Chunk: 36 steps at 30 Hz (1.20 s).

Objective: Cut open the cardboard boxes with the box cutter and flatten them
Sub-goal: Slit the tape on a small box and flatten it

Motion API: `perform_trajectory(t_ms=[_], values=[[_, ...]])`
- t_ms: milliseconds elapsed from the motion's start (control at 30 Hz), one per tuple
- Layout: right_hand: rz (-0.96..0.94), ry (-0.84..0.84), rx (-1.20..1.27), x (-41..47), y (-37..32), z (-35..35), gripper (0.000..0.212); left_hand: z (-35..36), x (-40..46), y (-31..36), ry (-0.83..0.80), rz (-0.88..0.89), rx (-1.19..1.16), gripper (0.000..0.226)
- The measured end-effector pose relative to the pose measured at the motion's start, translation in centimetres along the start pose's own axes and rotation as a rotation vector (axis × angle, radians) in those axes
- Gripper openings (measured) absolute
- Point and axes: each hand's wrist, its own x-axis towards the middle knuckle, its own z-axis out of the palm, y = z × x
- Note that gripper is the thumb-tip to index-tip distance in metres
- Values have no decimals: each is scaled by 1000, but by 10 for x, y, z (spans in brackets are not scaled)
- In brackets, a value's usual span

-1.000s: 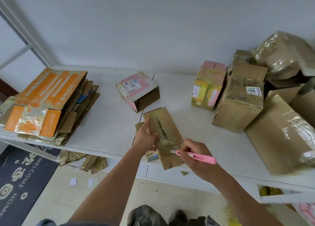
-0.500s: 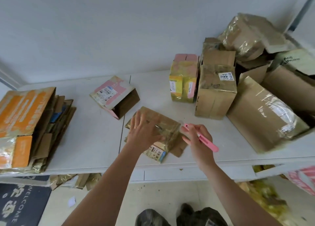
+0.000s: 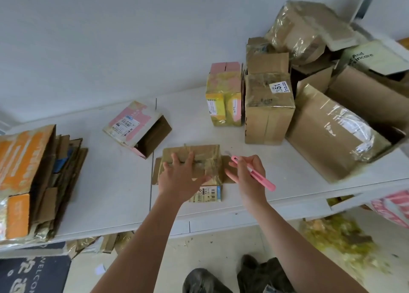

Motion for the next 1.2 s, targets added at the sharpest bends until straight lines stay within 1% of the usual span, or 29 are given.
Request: perform_trajectory(t_ms=[167,600,733,867,1000,1100,1200], values=[[-11,-19,-42,3,7,11,16,2,3,-14,2,41,19,80],[-62,61,-81,3,9,18,14,7,6,-17,31,49,42,78],[-92,54,-183,6,11,20,13,6,5,-16,22,46,53,79],[-140,18,-252,9,11,19,16,4,5,-14,24,47,72,78],[-238,-60,-380,7,11,12,20,2,4,-13,20,47,91,78],[-215,-98,-391,6,8,7,19,1,4,-11,17,46,88,78],[-165,-149,-347,1,6,4,16,-1,3,-11,11,46,78,77]])
